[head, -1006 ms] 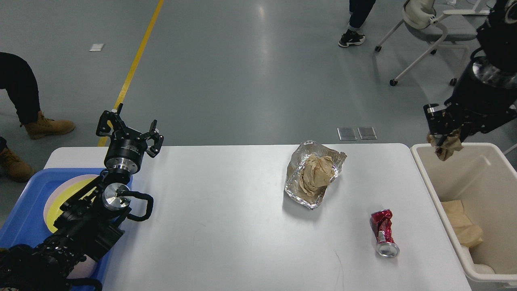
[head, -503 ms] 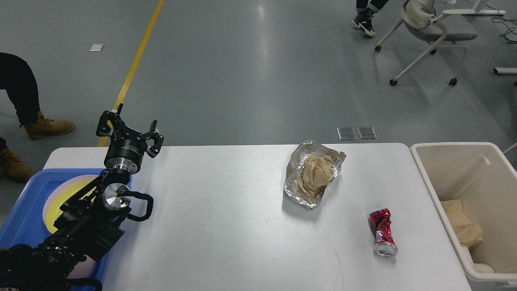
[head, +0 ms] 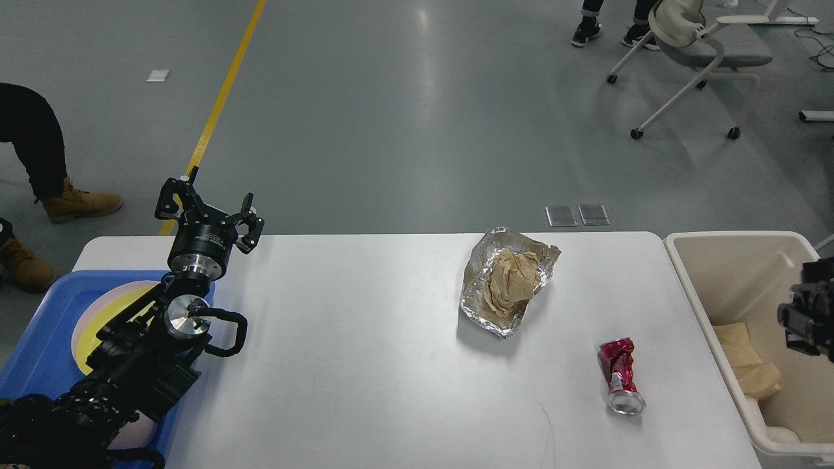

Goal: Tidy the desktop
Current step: 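Lower the right gripper into the bin, release the paper, withdraw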

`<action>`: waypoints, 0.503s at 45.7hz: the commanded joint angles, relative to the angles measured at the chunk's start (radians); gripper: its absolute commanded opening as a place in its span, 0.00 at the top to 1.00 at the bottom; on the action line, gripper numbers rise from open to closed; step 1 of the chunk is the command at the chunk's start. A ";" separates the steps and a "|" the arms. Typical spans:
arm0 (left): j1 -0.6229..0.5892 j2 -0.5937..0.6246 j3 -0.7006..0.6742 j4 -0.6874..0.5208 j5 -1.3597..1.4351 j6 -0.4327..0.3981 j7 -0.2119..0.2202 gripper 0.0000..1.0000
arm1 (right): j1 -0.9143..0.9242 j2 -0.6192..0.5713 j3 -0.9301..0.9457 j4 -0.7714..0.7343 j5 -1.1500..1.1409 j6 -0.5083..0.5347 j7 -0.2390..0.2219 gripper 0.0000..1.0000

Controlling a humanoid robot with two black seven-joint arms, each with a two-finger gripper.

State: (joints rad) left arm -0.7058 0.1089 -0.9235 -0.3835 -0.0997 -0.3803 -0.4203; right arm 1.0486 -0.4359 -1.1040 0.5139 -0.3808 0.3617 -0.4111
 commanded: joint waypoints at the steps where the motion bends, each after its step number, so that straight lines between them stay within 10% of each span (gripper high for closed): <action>1: 0.000 0.000 0.000 0.000 0.000 0.000 0.000 0.04 | -0.084 0.008 0.111 -0.012 -0.110 -0.067 0.000 1.00; 23: 0.000 0.000 0.000 0.000 0.000 0.000 0.000 0.04 | -0.190 0.103 0.141 -0.032 -0.148 -0.147 0.002 1.00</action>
State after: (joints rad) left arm -0.7058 0.1089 -0.9235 -0.3835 -0.0997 -0.3803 -0.4203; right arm 0.8589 -0.3421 -0.9678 0.4833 -0.5291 0.2197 -0.4111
